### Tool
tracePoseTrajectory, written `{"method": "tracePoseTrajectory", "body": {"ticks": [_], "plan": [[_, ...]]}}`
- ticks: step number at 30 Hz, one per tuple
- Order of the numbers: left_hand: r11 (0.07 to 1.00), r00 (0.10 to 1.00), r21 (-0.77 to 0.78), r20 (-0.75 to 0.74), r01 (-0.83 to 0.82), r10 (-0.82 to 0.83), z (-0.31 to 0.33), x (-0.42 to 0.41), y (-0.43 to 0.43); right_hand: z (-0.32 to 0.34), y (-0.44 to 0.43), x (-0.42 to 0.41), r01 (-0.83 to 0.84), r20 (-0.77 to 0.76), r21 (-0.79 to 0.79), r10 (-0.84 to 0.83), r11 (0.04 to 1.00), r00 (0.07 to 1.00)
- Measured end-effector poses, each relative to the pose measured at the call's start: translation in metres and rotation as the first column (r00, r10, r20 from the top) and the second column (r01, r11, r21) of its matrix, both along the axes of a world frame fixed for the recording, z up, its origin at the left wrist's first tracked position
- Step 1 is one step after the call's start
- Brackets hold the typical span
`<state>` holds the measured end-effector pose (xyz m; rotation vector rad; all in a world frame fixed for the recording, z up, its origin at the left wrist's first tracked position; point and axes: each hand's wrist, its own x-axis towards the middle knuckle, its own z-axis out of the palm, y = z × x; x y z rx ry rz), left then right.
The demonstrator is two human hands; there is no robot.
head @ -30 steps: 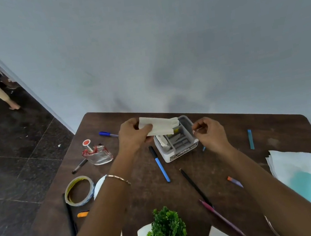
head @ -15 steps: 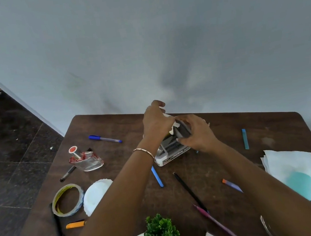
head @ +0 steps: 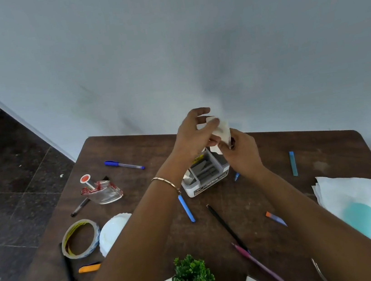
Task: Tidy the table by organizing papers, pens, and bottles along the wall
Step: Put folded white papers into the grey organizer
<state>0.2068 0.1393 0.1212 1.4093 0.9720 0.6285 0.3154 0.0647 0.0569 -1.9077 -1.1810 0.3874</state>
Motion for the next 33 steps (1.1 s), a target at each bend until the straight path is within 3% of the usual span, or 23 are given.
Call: {"method": "tracePoseTrajectory", "body": {"ticks": [4, 9, 14, 19, 28, 33], "plan": [[0.969, 0.969, 0.007, 0.017, -0.248, 0.248, -0.013, -0.023, 0.007, 0.0, 0.003, 0.004, 0.07, -0.12, -0.064, -0.078, 0.995, 0.99], [0.885, 0.874, 0.064, -0.144, -0.46, 0.465, -0.054, -0.056, 0.003, -0.004, 0.004, 0.001, 0.111, -0.141, -0.118, -0.127, 0.987, 0.982], [0.89, 0.87, -0.048, -0.243, -0.453, 0.43, -0.087, -0.07, -0.012, -0.007, 0.007, -0.003, 0.2, -0.019, -0.139, -0.204, 0.97, 0.979], [0.881, 0.877, -0.108, -0.205, -0.461, 0.434, -0.096, -0.07, -0.016, -0.003, 0.016, -0.01, 0.163, 0.034, -0.11, -0.16, 0.98, 0.986], [0.859, 0.882, -0.211, -0.19, -0.466, 0.432, -0.093, -0.072, -0.013, -0.001, 0.03, -0.015, 0.039, 0.199, -0.228, 0.007, 0.973, 0.98], [0.853, 0.881, -0.227, -0.185, -0.47, 0.436, -0.094, -0.074, -0.012, 0.0, 0.026, -0.016, 0.053, 0.261, -0.244, 0.013, 0.968, 0.965]]}}
